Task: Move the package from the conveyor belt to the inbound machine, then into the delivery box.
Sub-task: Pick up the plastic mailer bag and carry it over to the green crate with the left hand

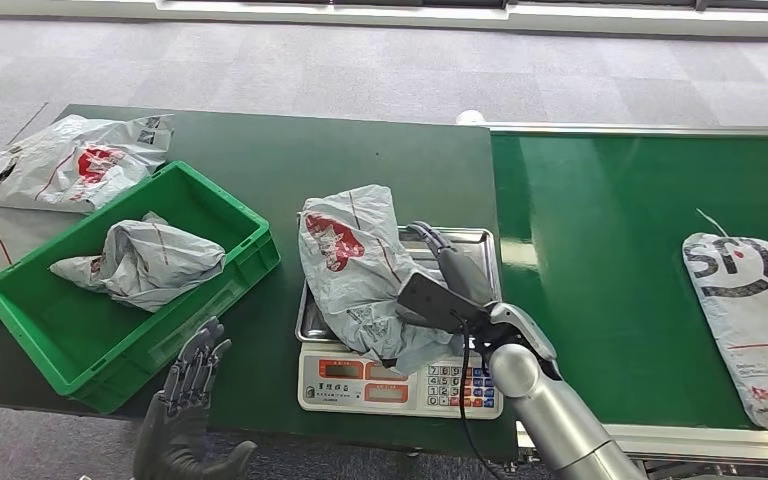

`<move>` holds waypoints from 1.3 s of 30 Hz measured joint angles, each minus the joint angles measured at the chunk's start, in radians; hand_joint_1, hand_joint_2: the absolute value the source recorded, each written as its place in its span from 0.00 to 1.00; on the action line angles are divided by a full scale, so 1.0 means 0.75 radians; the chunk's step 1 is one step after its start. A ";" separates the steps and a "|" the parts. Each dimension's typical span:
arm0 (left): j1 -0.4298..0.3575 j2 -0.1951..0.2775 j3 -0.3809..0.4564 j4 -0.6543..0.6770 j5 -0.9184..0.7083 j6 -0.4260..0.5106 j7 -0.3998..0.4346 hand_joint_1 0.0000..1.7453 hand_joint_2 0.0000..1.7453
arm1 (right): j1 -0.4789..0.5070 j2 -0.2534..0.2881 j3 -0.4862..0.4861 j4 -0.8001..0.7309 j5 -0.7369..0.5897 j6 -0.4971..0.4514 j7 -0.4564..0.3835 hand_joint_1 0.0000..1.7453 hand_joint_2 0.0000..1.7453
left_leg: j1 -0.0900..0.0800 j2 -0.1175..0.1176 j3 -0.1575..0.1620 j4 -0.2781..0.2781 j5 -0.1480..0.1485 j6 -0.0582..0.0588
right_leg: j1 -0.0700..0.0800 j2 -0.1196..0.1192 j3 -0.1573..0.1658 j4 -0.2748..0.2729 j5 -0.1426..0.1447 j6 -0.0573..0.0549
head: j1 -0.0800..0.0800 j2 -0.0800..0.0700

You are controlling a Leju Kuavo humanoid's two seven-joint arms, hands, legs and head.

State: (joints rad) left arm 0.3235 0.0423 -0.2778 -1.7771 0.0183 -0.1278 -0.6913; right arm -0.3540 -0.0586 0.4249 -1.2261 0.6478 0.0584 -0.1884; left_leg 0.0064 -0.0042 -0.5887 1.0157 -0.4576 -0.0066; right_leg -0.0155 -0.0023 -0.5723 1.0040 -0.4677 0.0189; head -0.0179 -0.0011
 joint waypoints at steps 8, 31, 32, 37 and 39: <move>-0.015 0.000 -0.001 0.022 0.004 -0.006 -0.002 0.00 1.00 | 0.011 -0.001 -0.032 -0.025 -0.002 -0.001 -0.007 0.00 1.00 | 0.000 0.000 0.000 0.000 0.000 0.000 | 0.000 0.000 0.000 0.000 0.000 -0.001 | 0.000 0.000; -0.525 -0.046 -0.057 0.172 -0.825 0.499 0.682 0.00 1.00 | 0.645 0.140 -0.558 -0.937 -0.737 -1.011 -0.681 0.00 1.00 | 0.000 -0.004 -0.003 0.001 0.000 0.000 | 0.000 -0.005 -0.004 0.000 0.001 -0.001 | 0.000 0.000; -0.577 -0.054 -0.073 0.207 -0.889 0.492 0.728 0.00 1.00 | 0.667 0.151 -0.578 -0.971 -0.741 -1.011 -0.682 0.00 1.00 | 0.000 -0.004 -0.003 0.001 0.000 0.000 | 0.000 -0.006 -0.004 0.000 0.001 -0.001 | 0.000 0.000; -0.859 -0.135 -0.172 0.473 -1.165 0.447 0.901 0.00 1.00 | 0.719 0.176 -0.604 -1.048 -0.706 -1.009 -0.682 0.00 1.00 | -0.001 -0.002 -0.003 0.001 0.003 0.000 | -0.001 -0.003 -0.003 0.000 0.005 0.000 | 0.000 0.000; -0.932 -0.171 -0.206 0.566 -1.215 0.445 0.928 0.00 1.00 | 0.724 0.180 -0.603 -1.059 -0.688 -1.008 -0.683 0.00 1.00 | -0.001 0.000 -0.003 0.001 0.004 0.000 | -0.002 -0.001 -0.004 0.000 0.006 0.001 | 0.000 0.000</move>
State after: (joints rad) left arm -0.3752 -0.0861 -0.4322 -1.3528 -0.8931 0.2059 0.0046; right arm 0.1887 0.0763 -0.0273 -2.0200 0.1320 -0.6974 -0.7006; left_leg 0.0055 -0.0043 -0.5910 1.0165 -0.4549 -0.0063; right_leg -0.0167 -0.0026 -0.5750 1.0038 -0.4631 0.0194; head -0.0176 -0.0011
